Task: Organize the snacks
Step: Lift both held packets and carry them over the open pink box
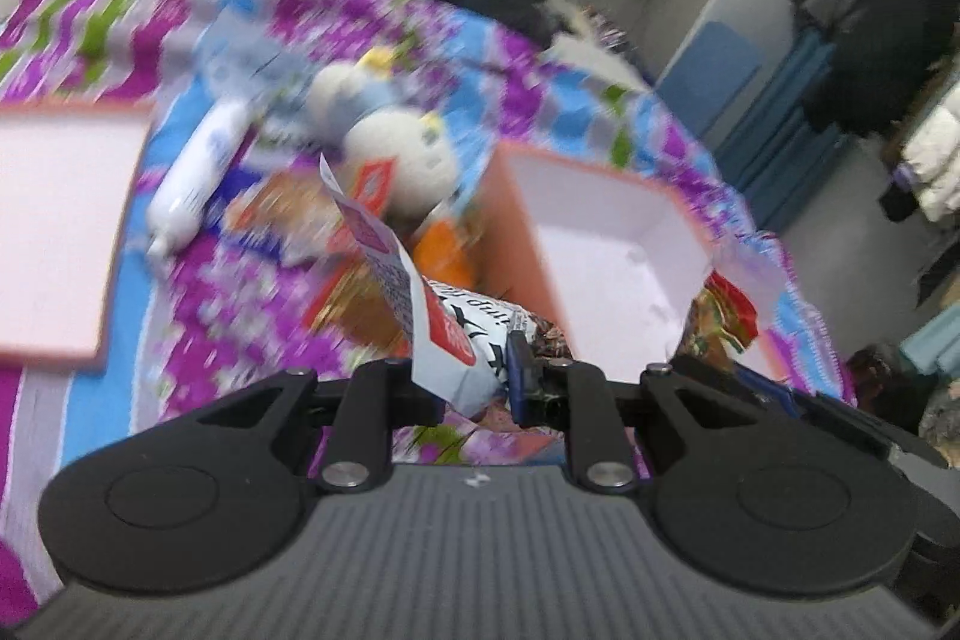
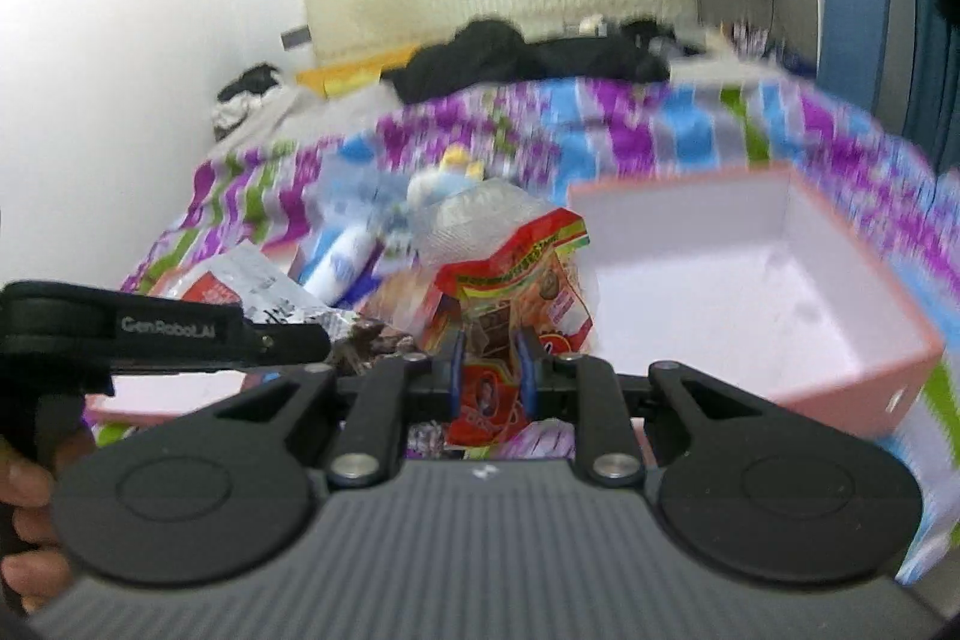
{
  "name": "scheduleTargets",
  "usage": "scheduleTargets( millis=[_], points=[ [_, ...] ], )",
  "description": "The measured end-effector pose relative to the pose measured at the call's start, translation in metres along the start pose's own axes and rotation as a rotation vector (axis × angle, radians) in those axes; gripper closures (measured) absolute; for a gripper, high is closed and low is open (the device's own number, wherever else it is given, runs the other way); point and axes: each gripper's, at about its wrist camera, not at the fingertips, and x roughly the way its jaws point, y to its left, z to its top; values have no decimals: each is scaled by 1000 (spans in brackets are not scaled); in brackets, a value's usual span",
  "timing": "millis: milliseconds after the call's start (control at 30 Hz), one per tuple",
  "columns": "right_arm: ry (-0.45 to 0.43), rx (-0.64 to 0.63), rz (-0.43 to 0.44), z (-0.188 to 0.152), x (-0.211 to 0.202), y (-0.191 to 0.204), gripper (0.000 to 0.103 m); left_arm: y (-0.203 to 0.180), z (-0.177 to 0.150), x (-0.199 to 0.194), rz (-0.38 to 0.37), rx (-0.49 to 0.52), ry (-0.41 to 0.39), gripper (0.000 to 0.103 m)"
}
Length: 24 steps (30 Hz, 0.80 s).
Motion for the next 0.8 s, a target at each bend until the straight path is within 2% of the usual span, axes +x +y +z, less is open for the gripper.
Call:
scheduleTargets(
  millis=[267,433,600,800],
  points=[
    [-115,3,-44,50,-10,-35,81,-54,53,7,-78,79,-60,81],
    [-145,12,-82,71,0,-64,81,-88,75,27,-115,140,-78,81],
    [-102,36,-115,68,23,-94,81,-112,84,70,-131,172,-13,81],
    [-6,94,-163,56,56,-133,81,-116,89,126,-147,130,83,81]
  ],
)
